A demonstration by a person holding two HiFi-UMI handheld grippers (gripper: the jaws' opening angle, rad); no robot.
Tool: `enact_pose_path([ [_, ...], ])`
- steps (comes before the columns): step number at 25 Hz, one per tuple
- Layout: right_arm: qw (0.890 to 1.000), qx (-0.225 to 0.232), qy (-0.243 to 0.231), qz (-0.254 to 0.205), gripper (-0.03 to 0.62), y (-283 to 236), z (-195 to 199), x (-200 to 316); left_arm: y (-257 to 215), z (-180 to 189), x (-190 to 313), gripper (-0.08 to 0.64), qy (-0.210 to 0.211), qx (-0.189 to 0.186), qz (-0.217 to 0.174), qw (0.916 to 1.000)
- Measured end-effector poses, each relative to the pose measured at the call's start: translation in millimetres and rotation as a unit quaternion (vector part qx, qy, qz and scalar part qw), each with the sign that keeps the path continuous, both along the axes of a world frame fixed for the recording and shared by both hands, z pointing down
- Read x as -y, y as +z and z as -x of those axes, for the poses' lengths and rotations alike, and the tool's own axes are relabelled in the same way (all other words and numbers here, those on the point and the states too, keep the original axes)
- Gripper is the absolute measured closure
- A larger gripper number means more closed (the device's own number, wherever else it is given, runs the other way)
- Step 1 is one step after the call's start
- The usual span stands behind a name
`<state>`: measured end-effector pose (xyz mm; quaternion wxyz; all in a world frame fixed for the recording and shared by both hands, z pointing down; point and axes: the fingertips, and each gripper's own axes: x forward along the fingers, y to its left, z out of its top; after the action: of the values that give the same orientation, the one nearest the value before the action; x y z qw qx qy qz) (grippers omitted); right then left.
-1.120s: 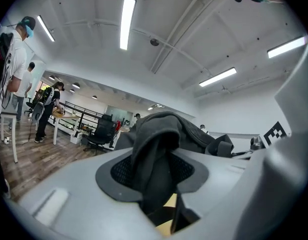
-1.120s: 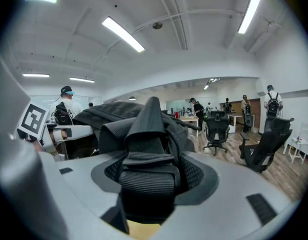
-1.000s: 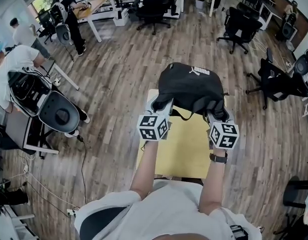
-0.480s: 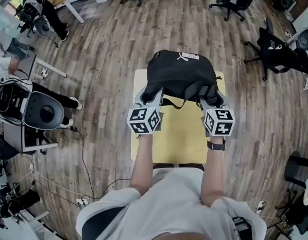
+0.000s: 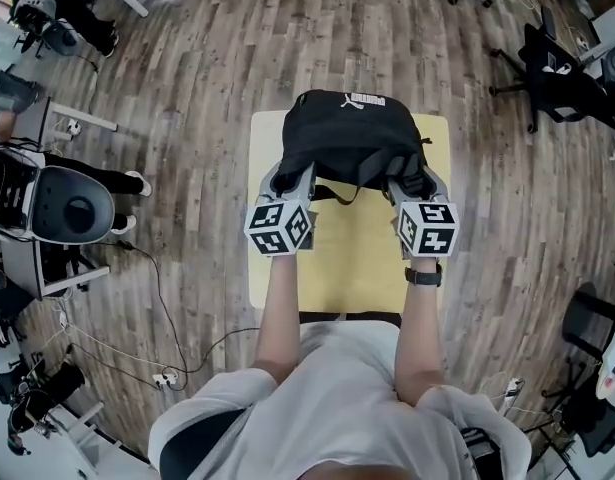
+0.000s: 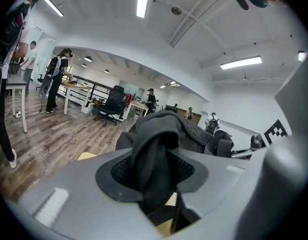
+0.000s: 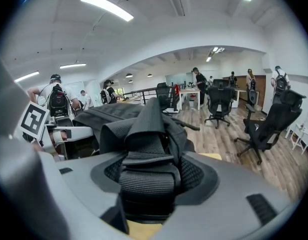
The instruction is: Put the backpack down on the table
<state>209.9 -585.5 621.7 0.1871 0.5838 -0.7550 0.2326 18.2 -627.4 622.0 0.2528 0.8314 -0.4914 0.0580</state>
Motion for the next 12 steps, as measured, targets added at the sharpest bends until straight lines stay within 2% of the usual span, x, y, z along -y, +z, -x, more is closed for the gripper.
enact_pose_path([
  [12, 0.999, 0.008, -0.008, 0.041, 0.342, 61, -10, 3, 61, -9, -1, 0.410, -0.013, 0.011, 0.046, 0.9988],
])
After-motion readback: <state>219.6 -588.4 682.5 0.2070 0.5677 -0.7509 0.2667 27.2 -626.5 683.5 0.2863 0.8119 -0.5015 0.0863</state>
